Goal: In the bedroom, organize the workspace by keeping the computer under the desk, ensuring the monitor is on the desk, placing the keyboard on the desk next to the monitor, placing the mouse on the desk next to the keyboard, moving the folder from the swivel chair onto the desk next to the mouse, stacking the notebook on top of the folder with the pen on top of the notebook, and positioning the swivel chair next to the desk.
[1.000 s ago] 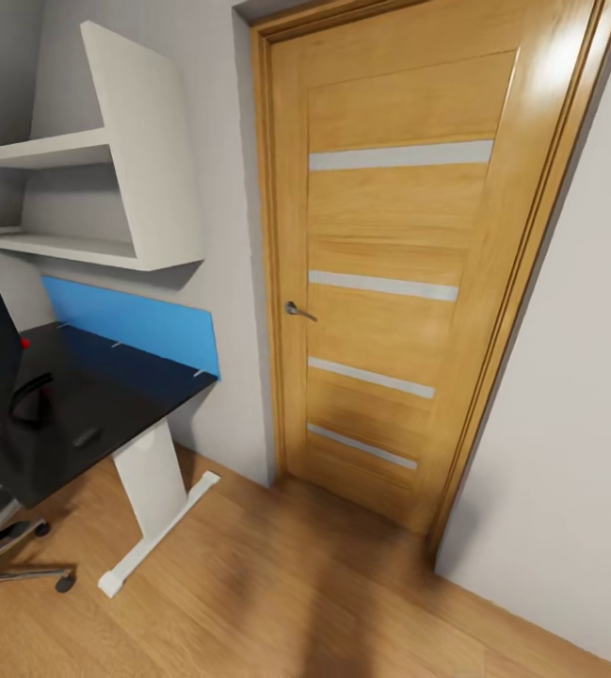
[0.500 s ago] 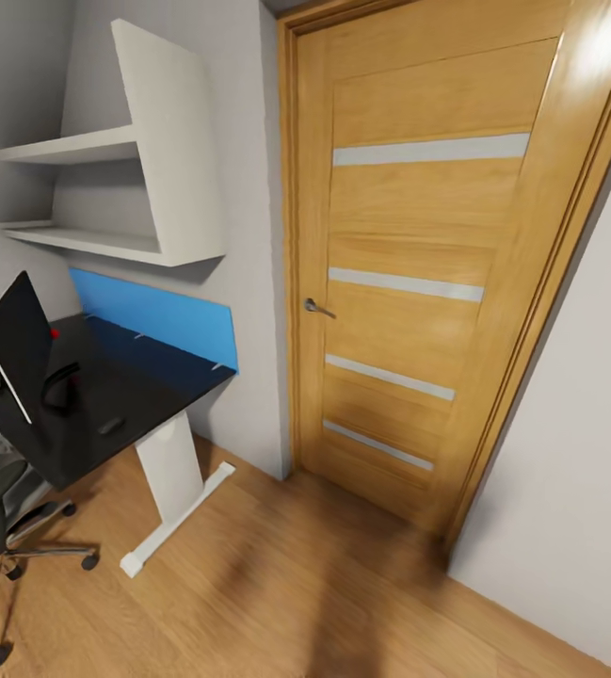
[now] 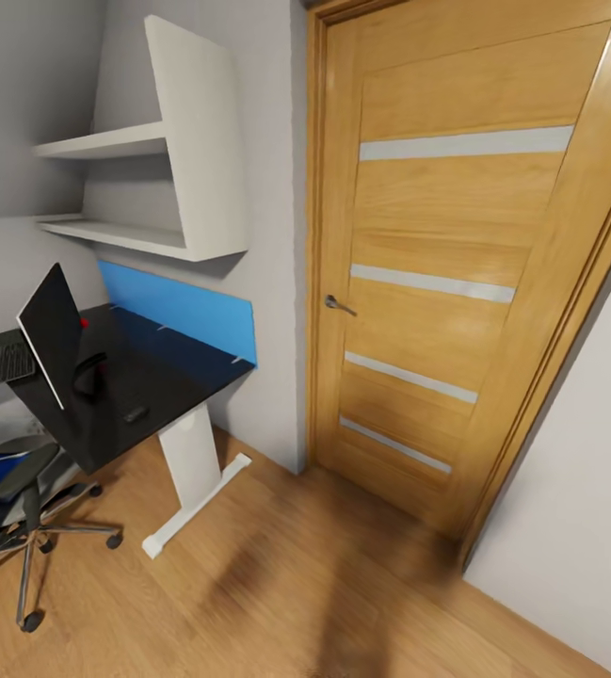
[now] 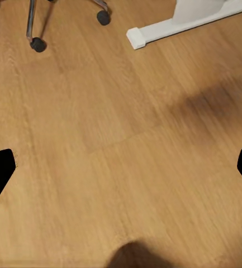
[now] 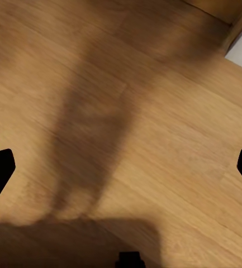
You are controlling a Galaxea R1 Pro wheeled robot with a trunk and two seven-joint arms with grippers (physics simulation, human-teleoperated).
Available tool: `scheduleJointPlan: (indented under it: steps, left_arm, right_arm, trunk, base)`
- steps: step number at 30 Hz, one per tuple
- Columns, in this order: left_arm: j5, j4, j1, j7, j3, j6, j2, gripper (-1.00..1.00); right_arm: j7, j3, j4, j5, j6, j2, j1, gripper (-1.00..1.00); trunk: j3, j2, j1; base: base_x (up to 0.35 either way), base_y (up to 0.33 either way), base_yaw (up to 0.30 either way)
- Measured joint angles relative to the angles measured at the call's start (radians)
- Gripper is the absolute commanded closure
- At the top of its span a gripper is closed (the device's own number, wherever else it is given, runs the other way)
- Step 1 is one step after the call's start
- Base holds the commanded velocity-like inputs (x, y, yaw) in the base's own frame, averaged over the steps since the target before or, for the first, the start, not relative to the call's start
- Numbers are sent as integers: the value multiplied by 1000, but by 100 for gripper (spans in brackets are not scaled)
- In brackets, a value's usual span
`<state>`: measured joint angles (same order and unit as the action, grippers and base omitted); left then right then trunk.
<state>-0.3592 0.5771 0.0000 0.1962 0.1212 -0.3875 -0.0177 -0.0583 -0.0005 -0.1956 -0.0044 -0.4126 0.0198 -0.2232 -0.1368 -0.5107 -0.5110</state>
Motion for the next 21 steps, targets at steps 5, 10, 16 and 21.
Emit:
scheduleJointPlan:
  steps: [5,10,16,21]
  left_arm:
    - [0,-3,0,-4,-2,-1,1,-100]
    - [2,-16,0,-5,-16,0,-1,-100]
    - [2,-25,0,-6,-29,0,-5,-100]
    - [49,-78,0,-2,-31,-1,-6,-100]
  right_arm:
    - [-1,0,0,0,0,0,0,-100]
    - [0,0,1,0,0,0,0,-100]
    - [0,1,3,1,0,0,0,-100]
    - [0,2,4,2,1,1,0,-100]
  trunk:
    - [9,35,19]
    - [6,42,23]
    - [-2,42,23]
    - [-9,42,23]
  base:
    - [0,0,155]
    - [3,0,155]
    - [5,0,157]
    - [1,0,158]
